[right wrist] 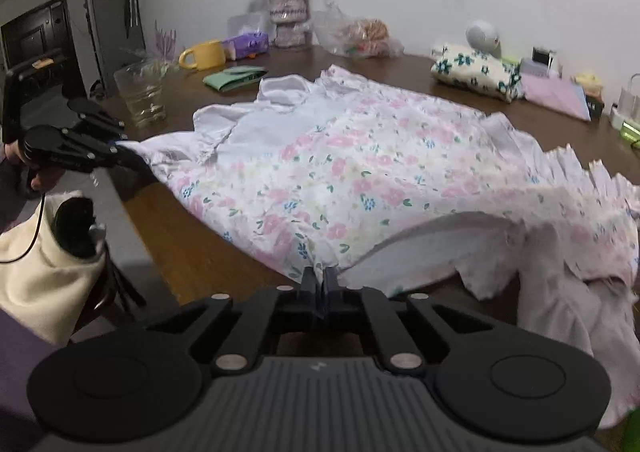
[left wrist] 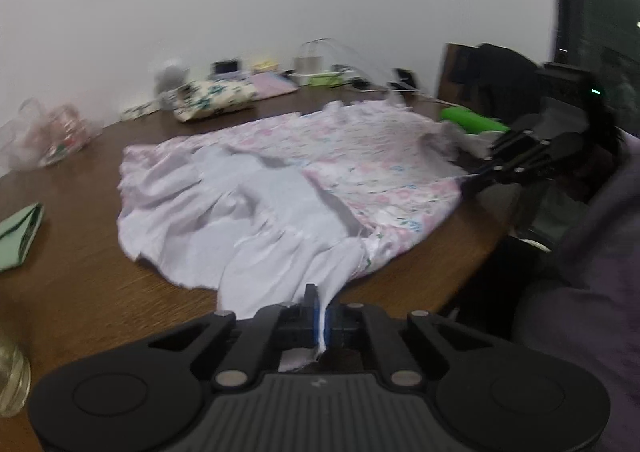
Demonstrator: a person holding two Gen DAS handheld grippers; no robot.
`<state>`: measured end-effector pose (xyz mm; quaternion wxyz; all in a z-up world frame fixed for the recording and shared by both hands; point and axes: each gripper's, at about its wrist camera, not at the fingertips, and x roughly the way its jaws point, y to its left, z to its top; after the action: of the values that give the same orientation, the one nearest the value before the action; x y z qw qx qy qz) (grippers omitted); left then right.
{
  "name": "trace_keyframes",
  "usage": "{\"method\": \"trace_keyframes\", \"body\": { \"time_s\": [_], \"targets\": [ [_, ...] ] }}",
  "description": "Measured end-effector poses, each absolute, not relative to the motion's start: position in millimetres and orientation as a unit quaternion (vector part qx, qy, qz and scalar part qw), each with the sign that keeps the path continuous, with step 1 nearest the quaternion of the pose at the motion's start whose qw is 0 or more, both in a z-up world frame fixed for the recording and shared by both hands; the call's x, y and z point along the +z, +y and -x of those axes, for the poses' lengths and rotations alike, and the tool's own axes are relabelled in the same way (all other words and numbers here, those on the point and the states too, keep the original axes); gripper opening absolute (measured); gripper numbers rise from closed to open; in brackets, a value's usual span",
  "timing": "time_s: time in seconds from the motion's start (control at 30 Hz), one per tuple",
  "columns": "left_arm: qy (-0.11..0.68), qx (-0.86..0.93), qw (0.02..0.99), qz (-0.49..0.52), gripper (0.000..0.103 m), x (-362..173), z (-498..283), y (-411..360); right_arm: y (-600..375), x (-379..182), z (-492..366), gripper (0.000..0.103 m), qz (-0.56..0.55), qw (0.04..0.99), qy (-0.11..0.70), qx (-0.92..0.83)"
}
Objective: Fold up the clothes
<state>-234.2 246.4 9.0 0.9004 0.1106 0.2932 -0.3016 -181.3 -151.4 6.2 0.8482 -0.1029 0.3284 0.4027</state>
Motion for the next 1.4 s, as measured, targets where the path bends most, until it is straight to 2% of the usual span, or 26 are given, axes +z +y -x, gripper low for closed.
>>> {"method": "trace_keyframes", "body": {
  "time_s": [0.2, 0.3, 0.33, 0.37, 0.5, 0.53, 0.6, 0.67, 0.77, 1.0, 1.1, 1.13, 1.17, 1.23, 1.27, 1.37, 1.4],
  "targets": [
    [0.253, -0.304, 0.907, -0.144, 0.002, 48.2, 212.0, 251.1, -168.9, 42.4, 164.1, 0.002, 0.05, 0.836, 0.332, 0.434],
    [0.243, -0.271, 0.916, -0.17, 0.025, 59.4, 172.3, 242.0, -165.6, 52.0, 131.5, 0.003, 0.047, 0.852, 0.323, 0.409],
    [0.24, -0.249, 0.922, -0.173, 0.044, 60.7, 158.6, 239.1, -161.9, 48.6, 115.9, 0.007, 0.047, 0.865, 0.325, 0.38],
    [0.239, -0.225, 0.929, -0.173, 0.049, 61.8, 145.7, 236.3, -157.2, 42.5, 102.4, 0.008, 0.058, 0.876, 0.33, 0.346],
    [0.238, -0.162, 0.946, -0.148, 0.048, 65.1, 135.2, 231.7, -145.0, 32.5, 86.4, 0.021, 0.098, 0.914, 0.302, 0.253],
    [0.233, -0.167, 0.947, -0.145, 0.049, 66.5, 142.5, 232.5, -148.3, 35.3, 92.0, 0.038, 0.085, 0.912, 0.291, 0.277],
    [0.216, -0.184, 0.948, -0.148, 0.054, 70.4, 166.4, 235.2, -151.4, 37.1, 102.1, 0.051, 0.068, 0.905, 0.281, 0.312],
    [0.199, -0.201, 0.95, -0.131, 0.068, 73.0, 189.5, 238.8, -151.5, 37.0, 111.1, 0.051, 0.062, 0.897, 0.274, 0.341],
    [0.198, -0.242, 0.946, -0.085, 0.08, 65.7, 209.9, 240.7, -139.4, 32.4, 113.3, 0.051, 0.075, 0.886, 0.273, 0.367],
    [0.269, -0.188, 0.939, -0.102, 0.079, 6.4, 205.2, 204.8, -114.7, 20.7, 116.1, 0.051, 0.112, 0.875, 0.276, 0.382],
    [0.282, -0.181, 0.939, -0.075, 0.072, -2.2, 190.6, 208.8, -112.4, 17.0, 126.4, 0.051, 0.13, 0.865, 0.273, 0.401],
    [0.283, -0.184, 0.939, -0.069, 0.057, -4.0, 186.6, 210.7, -110.6, 14.9, 127.8, 0.051, 0.135, 0.862, 0.273, 0.405],
    [0.287, -0.19, 0.937, -0.066, 0.037, -5.7, 182.1, 214.2, -109.6, 13.4, 128.9, 0.051, 0.137, 0.86, 0.274, 0.407],
    [0.295, -0.201, 0.932, -0.061, 0.013, -8.9, 173.0, 221.4, -106.3, 7.8, 126.1, 0.05, 0.139, 0.86, 0.28, 0.404],
    [0.297, -0.203, 0.931, -0.064, 0.01, -9.0, 168.0, 226.3, -104.7, 4.9, 124.7, 0.048, 0.14, 0.859, 0.284, 0.402],
    [0.294, -0.22, 0.927, -0.076, 0.003, 0.3, 159.2, 238.8, -108.9, 1.8, 118.6, 0.028, 0.126, 0.857, 0.296, 0.403],
    [0.282, -0.232, 0.927, -0.084, 0.002, 8.4, 162.3, 241.8, -113.0, 3.4, 117.7, 0.007, 0.119, 0.854, 0.303, 0.407]
  ]
}}
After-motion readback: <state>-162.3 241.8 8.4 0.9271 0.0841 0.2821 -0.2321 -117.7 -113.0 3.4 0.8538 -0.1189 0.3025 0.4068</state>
